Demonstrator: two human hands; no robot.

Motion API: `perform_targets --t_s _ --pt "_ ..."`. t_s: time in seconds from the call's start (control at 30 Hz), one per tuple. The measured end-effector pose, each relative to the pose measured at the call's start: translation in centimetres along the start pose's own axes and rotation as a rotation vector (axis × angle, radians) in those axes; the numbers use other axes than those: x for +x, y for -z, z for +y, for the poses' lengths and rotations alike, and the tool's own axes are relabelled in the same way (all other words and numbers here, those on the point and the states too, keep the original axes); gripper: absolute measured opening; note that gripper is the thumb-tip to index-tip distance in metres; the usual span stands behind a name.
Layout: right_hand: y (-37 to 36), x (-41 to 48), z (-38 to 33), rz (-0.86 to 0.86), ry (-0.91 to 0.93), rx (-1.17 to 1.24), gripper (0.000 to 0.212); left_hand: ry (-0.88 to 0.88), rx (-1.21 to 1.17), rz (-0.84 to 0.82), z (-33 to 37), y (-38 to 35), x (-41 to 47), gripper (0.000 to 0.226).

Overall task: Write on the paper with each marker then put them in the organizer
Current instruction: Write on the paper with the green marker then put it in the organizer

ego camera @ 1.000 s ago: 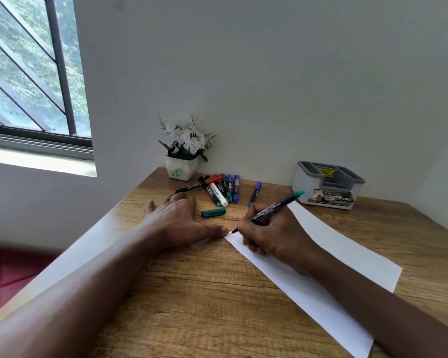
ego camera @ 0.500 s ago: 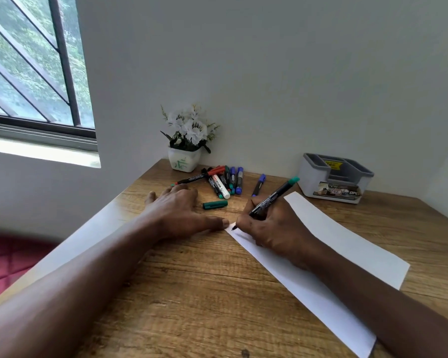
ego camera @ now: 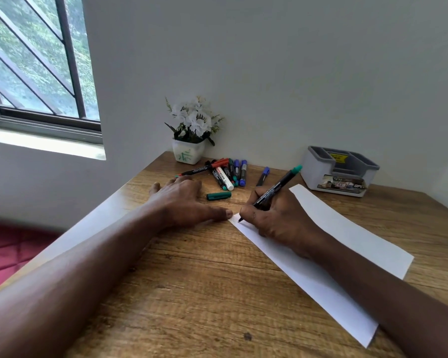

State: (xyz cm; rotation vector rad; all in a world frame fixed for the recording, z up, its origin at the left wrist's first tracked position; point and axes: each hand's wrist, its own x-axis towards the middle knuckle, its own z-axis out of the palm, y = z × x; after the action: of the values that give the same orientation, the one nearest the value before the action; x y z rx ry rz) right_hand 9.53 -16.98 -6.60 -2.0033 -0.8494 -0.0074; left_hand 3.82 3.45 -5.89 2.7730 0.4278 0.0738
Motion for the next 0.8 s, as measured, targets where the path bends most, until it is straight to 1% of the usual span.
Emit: perform_targets --t_s 0.07,0.23,0.3,0.4,0.5,0.6,0.7,0.8 --pt "0.02 0.05 0.09 0.005 -0.013 0.019 0.017 -0.002 0.008 0.001 -0.03 0.01 0.04 0.105" --pt "-0.17 -0.12 -0.07 -0.002 0.027 -0.040 0.011 0.004 0.000 0.002 0.05 0.02 0.02 0.104" --pt "-0.09 -0.16 -0.13 0.018 0.016 -0.048 0.014 0.004 -0.001 -0.001 -0.06 -0.07 0.20 0.105" --pt "-0.02 -0.13 -0.21 0.018 0.002 -0.038 0.020 0.001 0.003 0.006 -0.34 -0.24 0.43 0.112" --pt "-0.19 -0.28 -0.29 0.033 -0.010 -0.049 0.019 -0.002 0.001 0.014 -0.39 -0.35 0.52 0.106" --pt "-0.10 -0.26 -0.27 0.078 -0.058 -0.004 0.017 -0.006 -0.002 0.002 -0.32 -0.32 0.54 0.106" --pt "-0.16 -0.28 -0.35 0.069 -0.047 -0.040 0.019 -0.010 -0.007 0.006 -0.44 -0.35 0.45 0.109" --pt "-0.18 -0.41 -0.68 0.056 -0.054 -0.030 0.016 0.002 -0.014 0.010 -0.35 -0.21 0.25 0.104"
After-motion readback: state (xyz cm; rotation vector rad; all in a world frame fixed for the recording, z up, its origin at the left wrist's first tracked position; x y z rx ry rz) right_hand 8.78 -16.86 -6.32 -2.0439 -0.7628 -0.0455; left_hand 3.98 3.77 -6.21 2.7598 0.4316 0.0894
